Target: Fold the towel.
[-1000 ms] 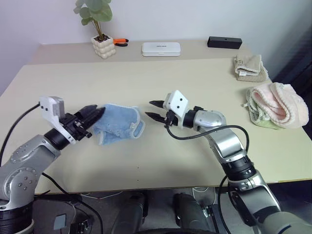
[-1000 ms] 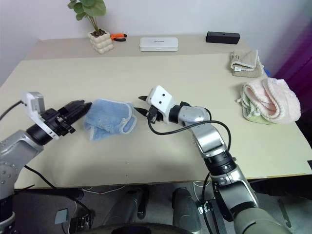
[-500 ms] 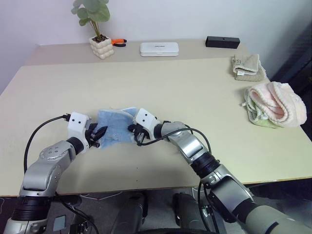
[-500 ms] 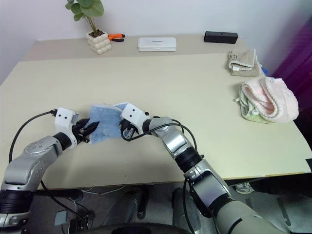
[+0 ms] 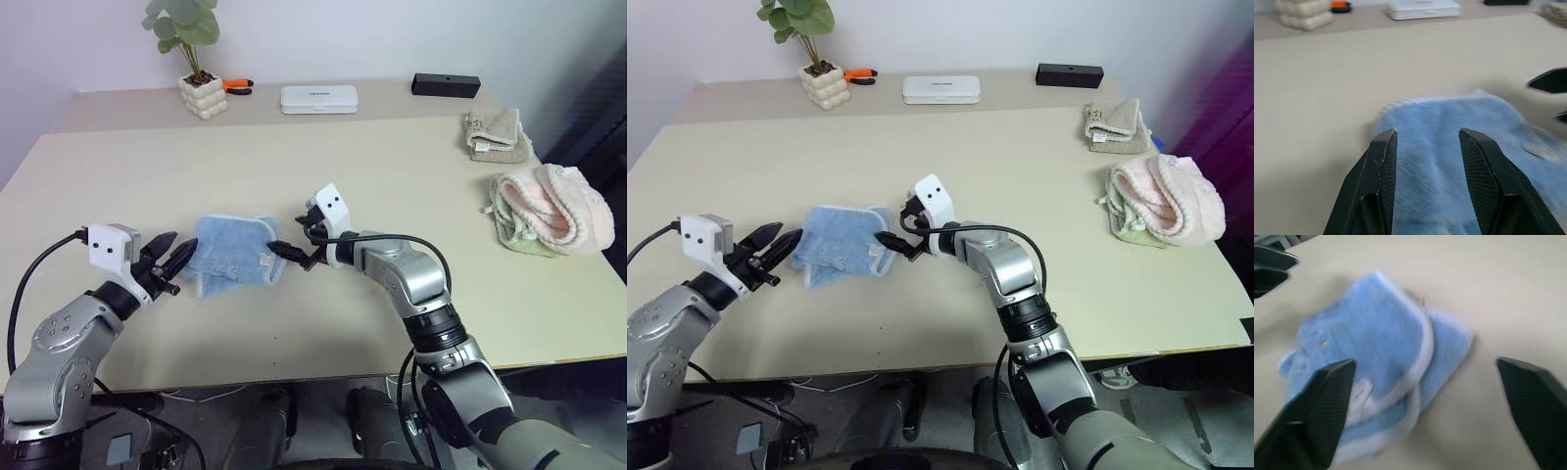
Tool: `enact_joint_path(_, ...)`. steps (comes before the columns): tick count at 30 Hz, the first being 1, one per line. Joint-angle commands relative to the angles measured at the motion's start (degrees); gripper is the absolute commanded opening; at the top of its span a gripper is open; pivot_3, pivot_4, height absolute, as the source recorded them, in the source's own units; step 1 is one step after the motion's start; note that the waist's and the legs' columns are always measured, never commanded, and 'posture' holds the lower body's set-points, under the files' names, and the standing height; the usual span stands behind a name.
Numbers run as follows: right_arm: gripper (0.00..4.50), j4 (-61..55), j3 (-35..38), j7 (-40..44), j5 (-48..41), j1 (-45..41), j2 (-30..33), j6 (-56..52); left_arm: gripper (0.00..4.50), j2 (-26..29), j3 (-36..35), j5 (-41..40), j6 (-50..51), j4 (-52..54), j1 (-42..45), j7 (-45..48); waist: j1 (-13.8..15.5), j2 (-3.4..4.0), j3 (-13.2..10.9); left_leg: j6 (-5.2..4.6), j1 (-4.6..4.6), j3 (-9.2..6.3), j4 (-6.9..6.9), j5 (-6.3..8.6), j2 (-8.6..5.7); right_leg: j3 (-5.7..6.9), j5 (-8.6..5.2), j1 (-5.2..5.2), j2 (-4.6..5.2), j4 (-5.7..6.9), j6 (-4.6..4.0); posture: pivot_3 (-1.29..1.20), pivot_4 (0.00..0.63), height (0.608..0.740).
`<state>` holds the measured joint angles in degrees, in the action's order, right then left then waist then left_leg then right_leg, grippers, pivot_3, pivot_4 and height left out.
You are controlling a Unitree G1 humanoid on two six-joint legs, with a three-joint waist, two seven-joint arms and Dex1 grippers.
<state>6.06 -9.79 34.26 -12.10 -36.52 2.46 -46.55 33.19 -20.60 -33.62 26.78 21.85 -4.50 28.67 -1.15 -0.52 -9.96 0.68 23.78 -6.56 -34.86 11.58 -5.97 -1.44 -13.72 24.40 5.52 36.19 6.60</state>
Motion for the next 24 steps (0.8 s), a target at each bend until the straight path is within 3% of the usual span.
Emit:
enact_joint_path(1, 4.46, 1.1, 3.2, -2.5, -4.1, -1.7, -3.7, -5.5, 2.03, 0.7, -2.4, -0.4, -2.1, 2.4, 0.0, 1.4, 0.0, 0.00, 0.0, 0.00, 0.00, 0.00, 0.00, 0.00, 0.01, 0.00, 0.00, 0.01, 0.00, 0.00, -0.01, 0.00, 0.150, 0.740)
enact_joint_path(10, 4.46, 11.0, 2.7, -2.4, -5.9, -6.2, -9.1, -5.4, 2.03, 0.4, -2.9, -3.7, -0.5, 6.9, -2.3, 3.6, -0.1, 0.00, 0.0, 0.01, 0.00, 0.02, 0.01, 0.00, 0.01, 0.01, 0.06, 0.05, -0.03, -0.03, 0.10, 0.00, 0.150, 0.740)
enact_joint_path(13, 3.68, 12.1, 3.2, -2.5, -6.6, -7.1, -10.5, -5.2, 2.03, 0.0, -2.8, -4.0, -0.4, 8.0, -3.1, 2.9, -0.2, 0.01, 0.0, 0.01, -0.01, 0.00, 0.02, 0.00, 0.02, 0.01, 0.07, 0.06, -0.04, -0.02, 0.11, 0.00, 0.150, 0.740)
enact_joint_path(17, 1.43, 12.2, 4.5, -3.0, -7.9, -7.4, -11.2, -5.7, 2.03, -0.3, -3.0, -4.5, -0.3, 9.0, -3.9, 2.6, -0.1, 0.01, 0.0, 0.02, -0.01, 0.01, 0.01, 0.01, 0.01, 0.01, 0.07, 0.06, -0.04, -0.03, 0.12, 0.00, 0.150, 0.740)
enact_joint_path(20, 0.05, 11.4, 7.3, -4.3, -9.9, -7.9, -11.4, -6.5, 2.03, -0.4, -2.8, -4.8, 0.0, 9.4, -4.1, 2.3, 0.0, 0.01, 0.0, 0.04, -0.01, 0.00, 0.01, 0.02, 0.01, 0.02, 0.07, 0.06, -0.04, -0.03, 0.11, 0.00, 0.150, 0.740)
enact_joint_path(24, 0.05, 8.1, 12.2, -7.5, -12.5, -8.1, -10.4, -6.2, 2.03, -0.7, -1.8, -4.8, 0.2, 9.7, -4.1, 2.0, 0.0, 0.02, 0.0, 0.04, 0.00, 0.00, 0.01, 0.02, 0.01, 0.02, 0.07, 0.06, -0.04, -0.04, 0.11, 0.00, 0.150, 0.740)
